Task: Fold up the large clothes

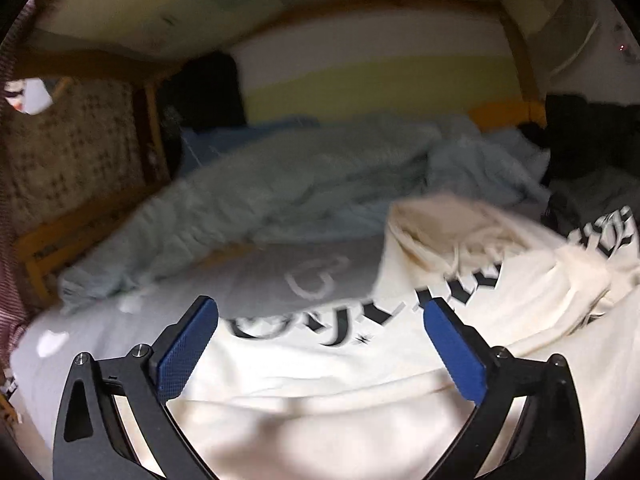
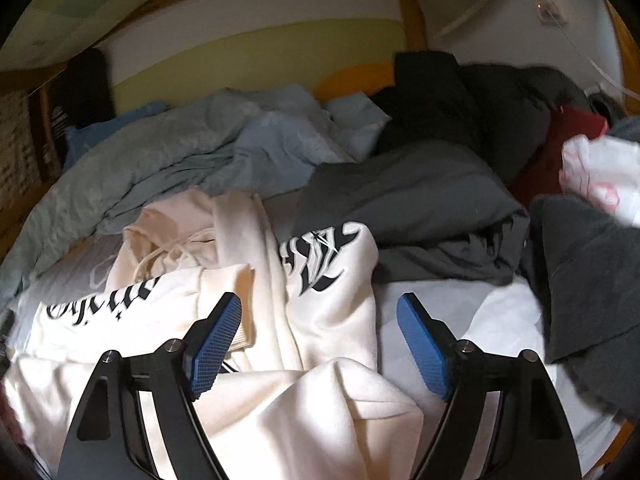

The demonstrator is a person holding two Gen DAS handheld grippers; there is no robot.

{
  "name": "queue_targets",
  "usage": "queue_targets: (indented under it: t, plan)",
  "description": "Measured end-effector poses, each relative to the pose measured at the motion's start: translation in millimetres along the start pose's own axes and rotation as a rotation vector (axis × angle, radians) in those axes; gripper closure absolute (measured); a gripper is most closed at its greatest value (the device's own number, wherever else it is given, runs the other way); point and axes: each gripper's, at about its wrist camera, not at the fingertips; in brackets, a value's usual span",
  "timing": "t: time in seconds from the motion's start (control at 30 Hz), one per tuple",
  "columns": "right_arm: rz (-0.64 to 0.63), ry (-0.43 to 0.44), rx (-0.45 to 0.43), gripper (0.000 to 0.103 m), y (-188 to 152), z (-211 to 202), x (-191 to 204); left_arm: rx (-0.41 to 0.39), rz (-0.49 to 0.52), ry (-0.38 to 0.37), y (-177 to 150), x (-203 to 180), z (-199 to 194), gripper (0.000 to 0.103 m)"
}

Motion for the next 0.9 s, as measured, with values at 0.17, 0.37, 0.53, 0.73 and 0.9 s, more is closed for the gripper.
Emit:
queue_targets:
  t: [0.17,0.37,0.53,0.73,0.9]
  plan:
    - [-0.033,0.031,0.012,0.021,-2,2,0,0.138,-0.033,-0.077,-26,-15,51,0.011]
    - [-0.114,0.104,-0.003,0.030,18,3,25,0.326,-0.154,-0.179,-36,3,88,0.015]
    - [-0.124,0.303,0.038,0.030,60,20,50,0.371,-0.127,-0.172,-39,-5,92,0.015]
    - [-0.244,0.227,0.221,0.030,82,128,95,0.378,-0.124,-0.171,-40,-8,92,0.015]
    - [-0.382,0.105,0.398,0.030,62,215,124,0.382,-0.138,-0.188,-40,-4,95,0.015]
Point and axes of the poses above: each gripper's, at about its wrist camera, not at the fingertips, and z roughly the way its jaws point, x to its left, y to its top, and after that the axes turned 2 degrees about -x, right-handed
